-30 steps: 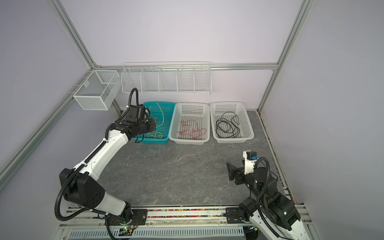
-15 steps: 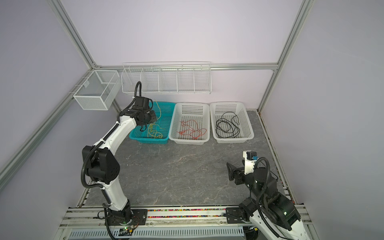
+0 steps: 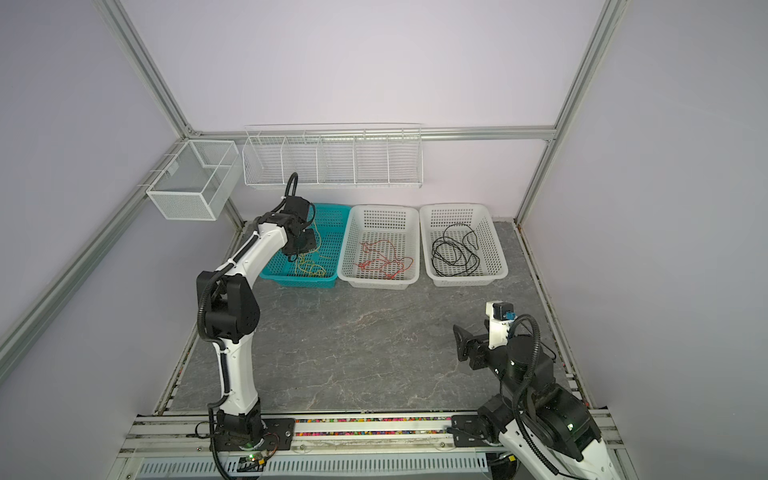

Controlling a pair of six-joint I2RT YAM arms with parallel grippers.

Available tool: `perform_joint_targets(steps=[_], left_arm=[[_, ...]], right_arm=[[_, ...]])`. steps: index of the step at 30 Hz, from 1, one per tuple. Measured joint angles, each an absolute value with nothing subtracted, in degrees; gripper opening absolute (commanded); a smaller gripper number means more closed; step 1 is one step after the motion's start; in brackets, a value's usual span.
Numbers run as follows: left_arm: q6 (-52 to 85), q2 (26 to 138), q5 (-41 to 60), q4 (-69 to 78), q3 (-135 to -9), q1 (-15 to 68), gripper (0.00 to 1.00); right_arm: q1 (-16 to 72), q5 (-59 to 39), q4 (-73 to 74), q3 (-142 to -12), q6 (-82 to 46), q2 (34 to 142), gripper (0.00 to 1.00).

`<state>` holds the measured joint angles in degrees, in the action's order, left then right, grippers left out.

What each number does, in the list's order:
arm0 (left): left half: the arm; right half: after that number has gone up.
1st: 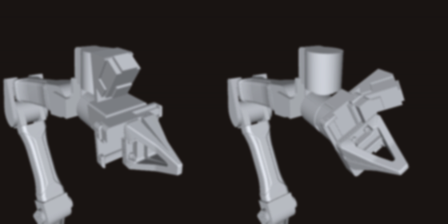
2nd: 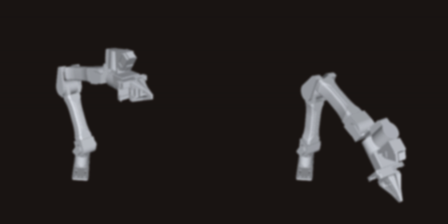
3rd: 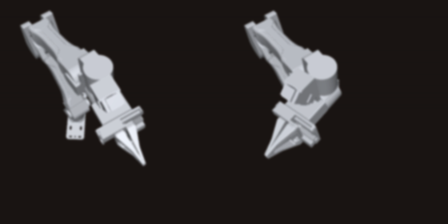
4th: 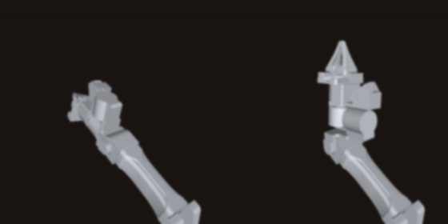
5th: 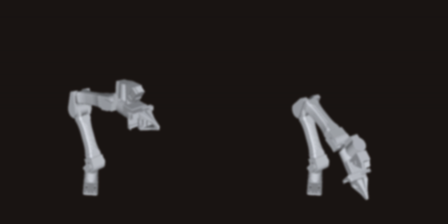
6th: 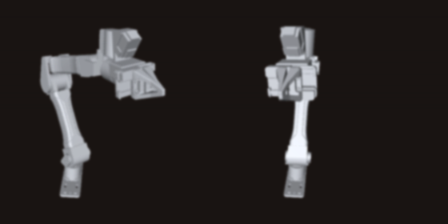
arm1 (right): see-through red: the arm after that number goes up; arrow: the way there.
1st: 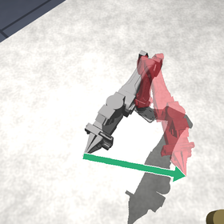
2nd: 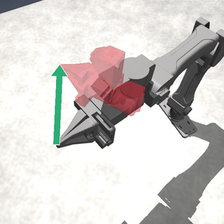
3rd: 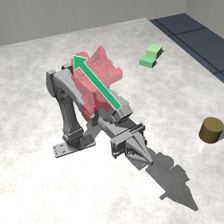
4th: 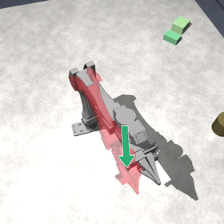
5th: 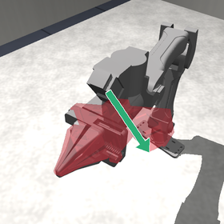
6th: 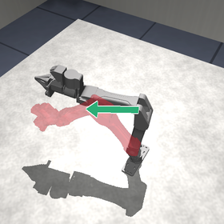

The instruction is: Untangle the cables

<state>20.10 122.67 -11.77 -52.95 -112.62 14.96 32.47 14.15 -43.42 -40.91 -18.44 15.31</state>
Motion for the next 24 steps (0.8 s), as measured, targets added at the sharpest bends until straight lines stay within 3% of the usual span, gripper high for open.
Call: perform_joint_targets(steps=[4, 18, 24], left_arm=[[19.42, 123.42, -11.51, -54.08, -112.62, 14.96, 0.05], [19.92, 122.67, -7.38, -57.08, -115.52, 14.96, 0.39], [22.02, 113.54, -3.97, -56.14, -110.69, 14.96, 0.56]], right_arm=[[32.47, 14.15, -43.42, -40.91, -18.44, 15.31, 0.88], [32.47, 14.15, -43.42, -40.91, -18.44, 15.33, 0.88], [32.47, 14.15, -43.42, -40.91, -18.44, 15.4, 0.88]])
